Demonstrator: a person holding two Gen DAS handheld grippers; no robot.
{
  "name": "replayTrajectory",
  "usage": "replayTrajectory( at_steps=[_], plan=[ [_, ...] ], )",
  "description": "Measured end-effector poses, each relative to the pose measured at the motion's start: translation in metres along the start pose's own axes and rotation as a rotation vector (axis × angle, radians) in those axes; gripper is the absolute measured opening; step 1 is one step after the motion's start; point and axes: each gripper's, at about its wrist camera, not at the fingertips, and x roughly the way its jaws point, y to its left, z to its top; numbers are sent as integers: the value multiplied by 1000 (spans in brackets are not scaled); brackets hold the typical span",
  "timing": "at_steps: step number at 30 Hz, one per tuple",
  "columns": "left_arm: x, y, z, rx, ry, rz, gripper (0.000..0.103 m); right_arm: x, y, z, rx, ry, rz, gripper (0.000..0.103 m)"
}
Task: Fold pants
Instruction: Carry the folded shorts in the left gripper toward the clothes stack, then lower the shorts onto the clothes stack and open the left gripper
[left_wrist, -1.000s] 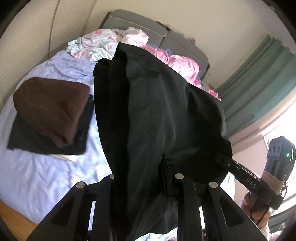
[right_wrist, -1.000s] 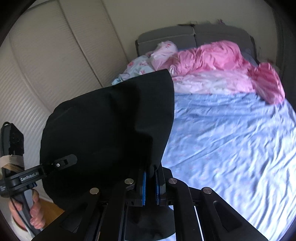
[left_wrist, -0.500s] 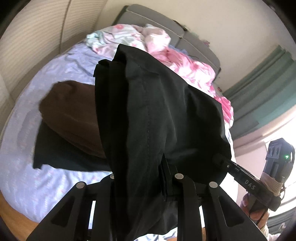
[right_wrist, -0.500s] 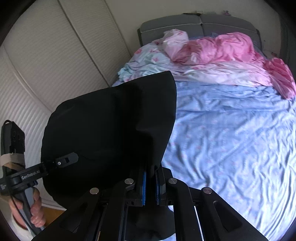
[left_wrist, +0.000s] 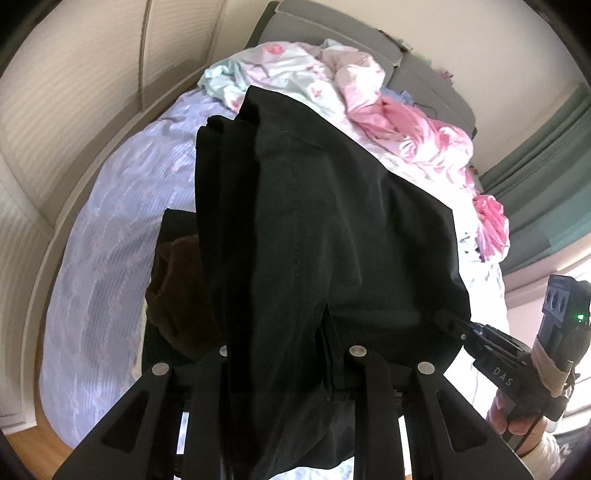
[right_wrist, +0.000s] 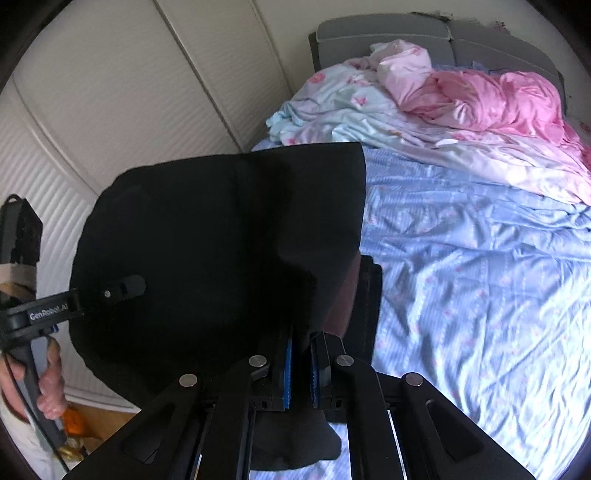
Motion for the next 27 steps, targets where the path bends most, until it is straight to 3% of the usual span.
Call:
replayTrajectory(
  at_steps=[7, 9, 13, 15, 17, 19, 22, 27],
  plan=[
    [45, 24, 17, -3, 89, 26, 27, 40, -13, 17, 33, 75, -26, 9],
    [47, 27, 16, 1, 97, 33, 33, 47, -16, 18, 31, 85, -31, 9],
    [37, 34, 19, 34, 53, 180, 39, 55, -19, 16, 29, 100, -69, 9],
    [33, 44, 22, 17, 44, 208, 46, 58, -23, 16, 46, 108, -76, 11],
    [34, 53, 20, 2, 56, 215, 47, 62, -26, 13, 78, 138, -65, 22],
    [37, 54, 13, 11, 66, 250, 47, 65, -26, 9, 85, 162, -99, 48],
    [37, 51, -1, 11, 72, 253, 47, 57, -28, -3, 90, 155, -129, 50],
    [6, 28, -19, 48, -33, 283, 51, 22, -34, -27, 132, 97, -118, 54]
  ],
)
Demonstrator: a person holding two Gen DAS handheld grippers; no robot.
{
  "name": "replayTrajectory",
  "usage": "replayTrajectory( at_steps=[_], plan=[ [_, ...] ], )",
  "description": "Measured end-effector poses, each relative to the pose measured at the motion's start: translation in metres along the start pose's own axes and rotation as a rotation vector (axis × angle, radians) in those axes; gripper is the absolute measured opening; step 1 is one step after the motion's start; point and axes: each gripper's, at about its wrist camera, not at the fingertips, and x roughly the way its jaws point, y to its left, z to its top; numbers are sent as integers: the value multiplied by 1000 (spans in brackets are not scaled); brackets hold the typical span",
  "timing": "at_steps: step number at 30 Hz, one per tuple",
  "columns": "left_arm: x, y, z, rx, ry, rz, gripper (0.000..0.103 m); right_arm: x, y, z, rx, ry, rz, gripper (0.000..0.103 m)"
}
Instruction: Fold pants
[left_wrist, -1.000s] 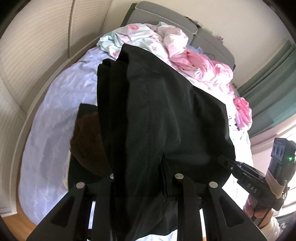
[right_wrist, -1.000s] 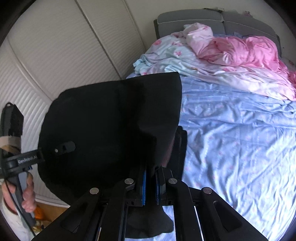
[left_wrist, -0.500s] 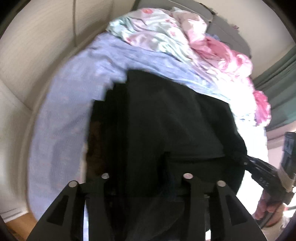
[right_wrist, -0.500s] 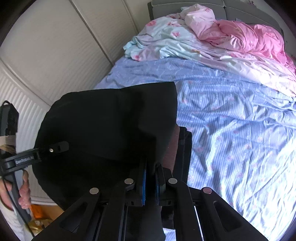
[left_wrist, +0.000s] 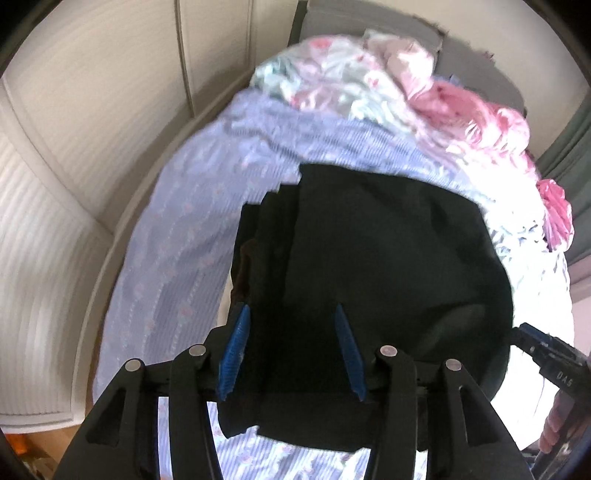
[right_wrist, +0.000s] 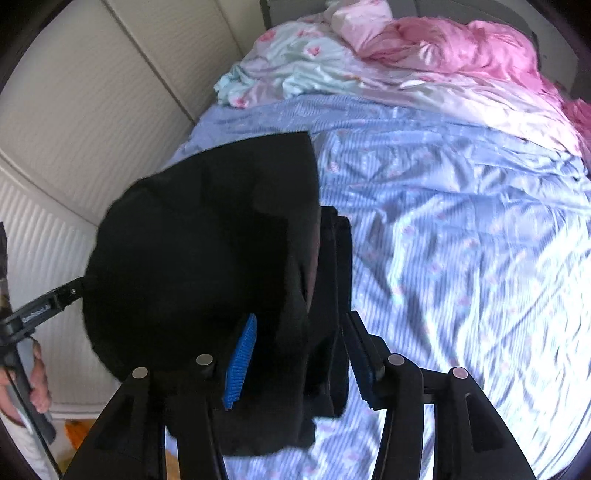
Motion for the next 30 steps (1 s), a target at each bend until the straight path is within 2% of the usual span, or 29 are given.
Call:
replayTrajectory(
  at_steps=[3, 5, 7, 8, 10, 15, 17, 25, 30],
  plan=[
    [-27, -17, -8, 50, -50, 19, 57, -20, -4, -13, -1, -24, 12, 55],
    [-49, -32, -16, 98, -88, 57, 60, -36, -6, -20, -18, -41, 19, 58],
    [-69, -44, -25, 129, -129, 73, 65, -59, -7, -26, -42, -89, 20, 67],
    [-80, -52, -30, 137, -149, 66, 70, -70, -9, -29, -50, -111, 14, 72],
    [-97, -64, -38, 141, -174, 42, 74, -96, -10, -36, -73, -158, 4, 82],
    [-130, -96, -63, 139, -196, -40, 82, -148, -21, -58, -98, -216, -27, 82],
    [-140, -112, -76, 159, -186, -58, 82, -166, -29, -69, -90, -227, -31, 82],
    [-184, -172, -134, 257, -203, -29, 82, -235, -64, -122, -63, -287, -63, 82],
    [-217, -205, -171, 284, -247, -50, 86, -272, -87, -156, -50, -318, -77, 82]
  ],
)
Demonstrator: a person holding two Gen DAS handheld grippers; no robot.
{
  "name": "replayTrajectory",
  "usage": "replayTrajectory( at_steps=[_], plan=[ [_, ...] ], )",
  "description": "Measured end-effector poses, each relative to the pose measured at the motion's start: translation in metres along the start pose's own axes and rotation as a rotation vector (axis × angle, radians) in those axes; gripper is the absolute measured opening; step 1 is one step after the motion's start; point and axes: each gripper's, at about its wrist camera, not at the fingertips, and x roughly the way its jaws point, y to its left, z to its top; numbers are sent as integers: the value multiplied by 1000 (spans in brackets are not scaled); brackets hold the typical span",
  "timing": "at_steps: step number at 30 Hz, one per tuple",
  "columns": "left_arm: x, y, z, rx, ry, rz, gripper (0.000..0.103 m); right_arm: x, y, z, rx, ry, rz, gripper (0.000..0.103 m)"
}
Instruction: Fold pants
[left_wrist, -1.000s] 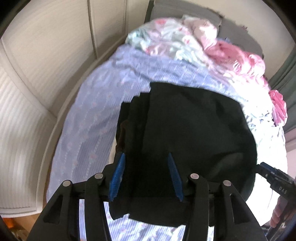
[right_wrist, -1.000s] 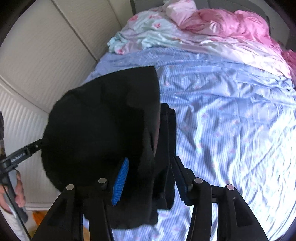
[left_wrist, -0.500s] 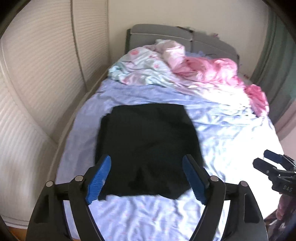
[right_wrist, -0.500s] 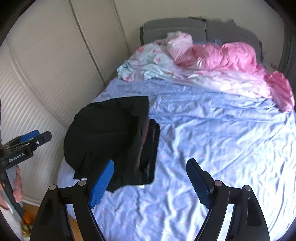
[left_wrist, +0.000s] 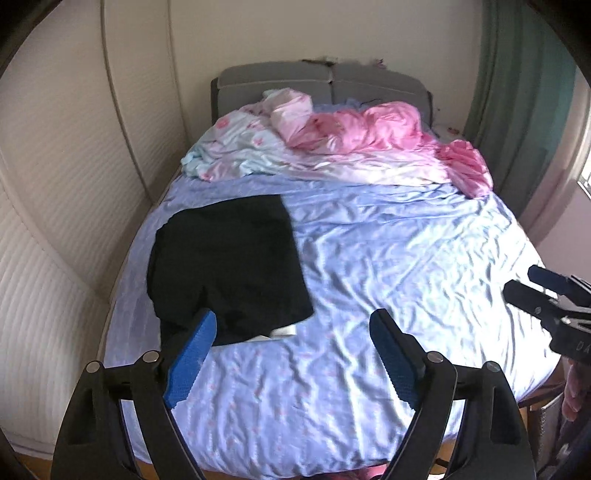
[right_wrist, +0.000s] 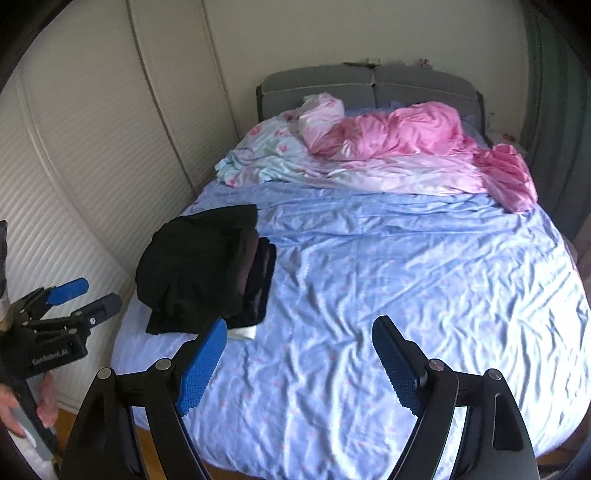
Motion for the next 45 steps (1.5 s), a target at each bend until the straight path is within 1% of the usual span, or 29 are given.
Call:
replayTrajectory(
  at_steps=[6, 12, 18, 24, 36, 37, 39, 40, 45],
  plan=[
    [-35, -51, -22, 29, -23, -24, 90, -40, -24, -30, -10, -9, -10, 82],
    [-59, -83, -44, 36, -31, -24, 90, -74, -47, -57, 0, -17, -6, 82],
    [-73, -99, -61, 29, -27, -5, 92, -97, -60, -75, -5, -30, 0, 82],
    [-85, -116, -73, 25, -30, -12, 92, -114, -70, -91, -12, -34, 2, 82],
    [-100, -144, -83, 47, -42, -26, 93, -132, -87, -108, -3, -41, -9, 82],
    [-101, -146, -83, 52, -43, -23, 93, -133, -88, -109, -2, -41, -7, 82],
    [-103, -149, -84, 55, -47, -13, 99, -135, -88, -111, -3, -40, -11, 82],
    [-104, -149, -84, 57, -50, -9, 100, -135, -89, -112, -4, -42, -11, 82],
    [-106, -153, -85, 66, -53, -6, 101, -137, -92, -114, -4, -35, -13, 82]
  ],
)
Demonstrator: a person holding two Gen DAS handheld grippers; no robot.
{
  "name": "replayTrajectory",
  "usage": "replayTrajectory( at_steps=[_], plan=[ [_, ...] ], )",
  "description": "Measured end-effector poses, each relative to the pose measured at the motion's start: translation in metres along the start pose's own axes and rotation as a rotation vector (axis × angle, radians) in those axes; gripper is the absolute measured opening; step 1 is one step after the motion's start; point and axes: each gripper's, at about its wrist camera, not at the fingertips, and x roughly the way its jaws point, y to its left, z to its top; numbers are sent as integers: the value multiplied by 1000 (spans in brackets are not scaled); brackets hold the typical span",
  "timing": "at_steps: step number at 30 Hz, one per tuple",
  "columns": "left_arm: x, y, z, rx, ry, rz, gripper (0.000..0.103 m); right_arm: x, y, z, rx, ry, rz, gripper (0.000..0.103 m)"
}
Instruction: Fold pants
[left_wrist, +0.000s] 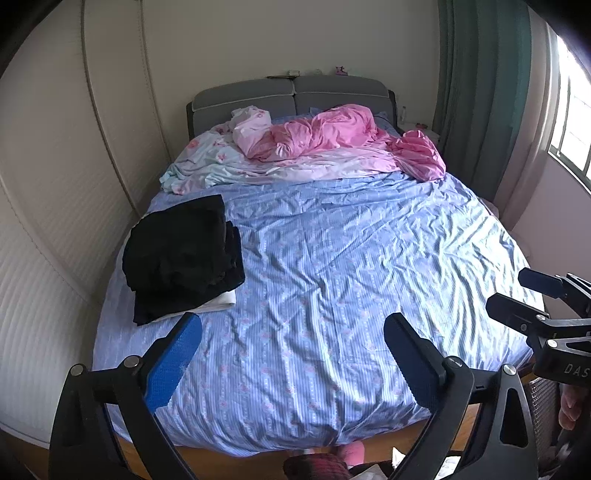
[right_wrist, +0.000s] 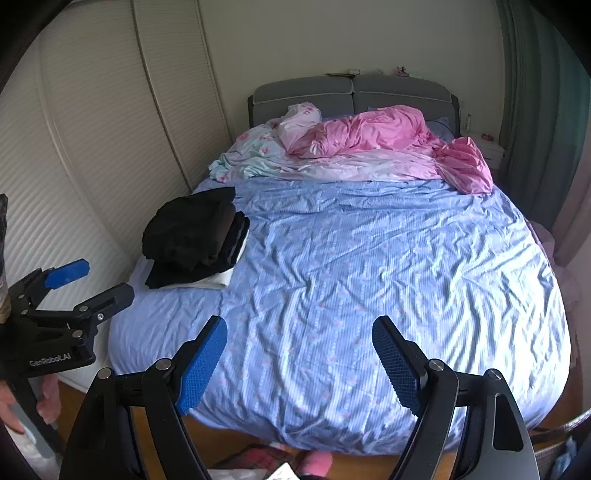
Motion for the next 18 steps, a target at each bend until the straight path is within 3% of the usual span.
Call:
replayTrajectory(
  at_steps=[18],
  plan=[
    [-3, -1, 0, 11, -20, -14, 103, -2, 1, -3, -2, 1, 0, 82]
  ],
)
